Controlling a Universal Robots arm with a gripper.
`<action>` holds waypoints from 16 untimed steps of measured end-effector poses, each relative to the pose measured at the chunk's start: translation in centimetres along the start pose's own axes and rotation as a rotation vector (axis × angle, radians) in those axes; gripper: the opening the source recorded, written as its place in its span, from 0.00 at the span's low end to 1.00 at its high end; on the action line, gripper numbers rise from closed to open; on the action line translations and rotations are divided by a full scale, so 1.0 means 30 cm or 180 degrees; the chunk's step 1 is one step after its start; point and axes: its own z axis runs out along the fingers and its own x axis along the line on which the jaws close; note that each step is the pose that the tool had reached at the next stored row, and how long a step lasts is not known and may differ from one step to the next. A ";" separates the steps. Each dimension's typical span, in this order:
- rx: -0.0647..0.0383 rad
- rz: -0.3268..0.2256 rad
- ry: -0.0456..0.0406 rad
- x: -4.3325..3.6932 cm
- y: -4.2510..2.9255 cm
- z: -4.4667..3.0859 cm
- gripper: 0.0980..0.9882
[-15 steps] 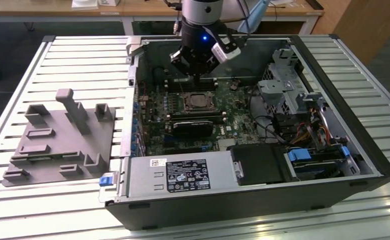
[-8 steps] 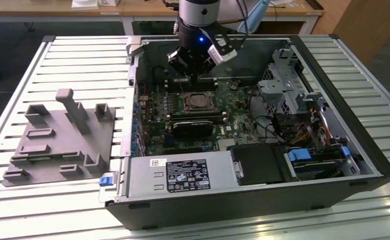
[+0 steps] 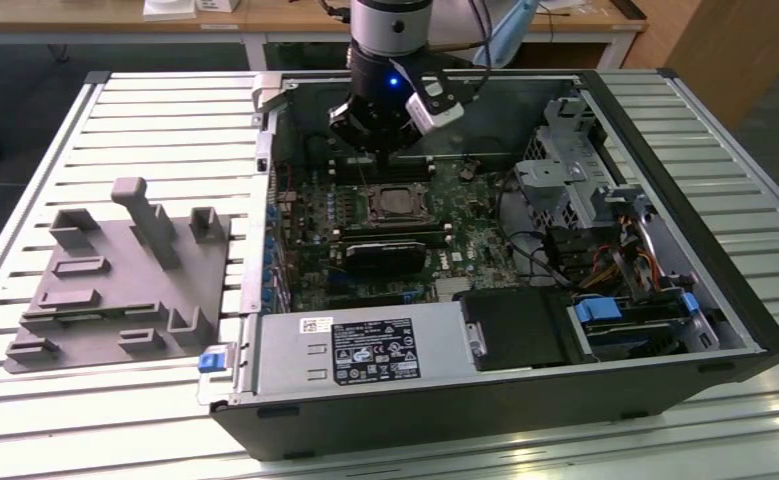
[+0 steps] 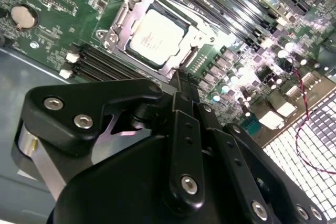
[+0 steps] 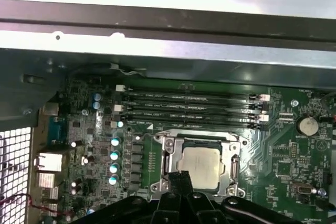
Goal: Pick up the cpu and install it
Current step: 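Install the first cpu locking lever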
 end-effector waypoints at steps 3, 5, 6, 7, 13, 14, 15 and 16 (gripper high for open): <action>0.0000 0.0000 0.0001 0.007 0.000 0.000 0.01; 0.0000 0.0000 0.0000 0.014 0.001 0.000 0.01; 0.0001 0.0000 0.0001 0.018 0.001 0.000 0.01; 0.0001 0.0000 0.0001 0.023 0.001 0.000 0.01; 0.0000 -0.0001 0.0000 0.057 0.003 0.001 0.01; 0.0000 -0.0001 0.0000 0.063 0.003 0.001 0.01; 0.0000 -0.0001 0.0000 0.072 0.003 0.001 0.01; 0.0000 -0.0001 0.0000 0.078 0.004 0.001 0.01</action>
